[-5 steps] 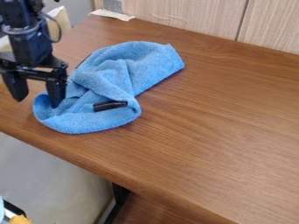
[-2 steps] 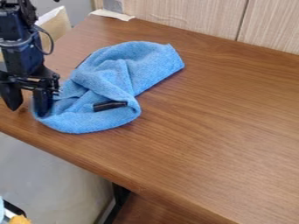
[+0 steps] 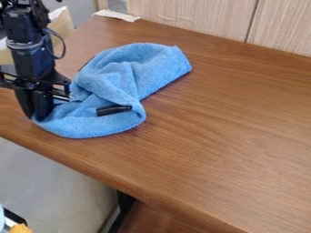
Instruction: Fold the cloth from bottom left to top right
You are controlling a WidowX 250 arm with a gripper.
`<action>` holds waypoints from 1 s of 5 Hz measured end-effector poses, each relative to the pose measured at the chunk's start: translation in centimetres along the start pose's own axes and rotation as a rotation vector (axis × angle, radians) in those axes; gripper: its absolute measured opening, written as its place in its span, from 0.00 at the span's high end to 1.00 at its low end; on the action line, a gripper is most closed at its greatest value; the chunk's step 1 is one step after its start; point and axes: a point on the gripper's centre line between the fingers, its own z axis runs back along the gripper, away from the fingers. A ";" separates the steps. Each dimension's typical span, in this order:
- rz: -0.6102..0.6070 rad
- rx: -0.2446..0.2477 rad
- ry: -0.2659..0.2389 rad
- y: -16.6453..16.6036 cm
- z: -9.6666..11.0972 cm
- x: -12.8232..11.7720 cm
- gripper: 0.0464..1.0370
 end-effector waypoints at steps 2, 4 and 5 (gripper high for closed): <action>0.000 -0.015 -0.039 0.0 2.5 0.5 0.99; -0.041 -0.065 -0.126 -1.5 6.5 2.7 0.99; -0.097 -0.101 -0.235 -3.2 10.0 5.3 0.99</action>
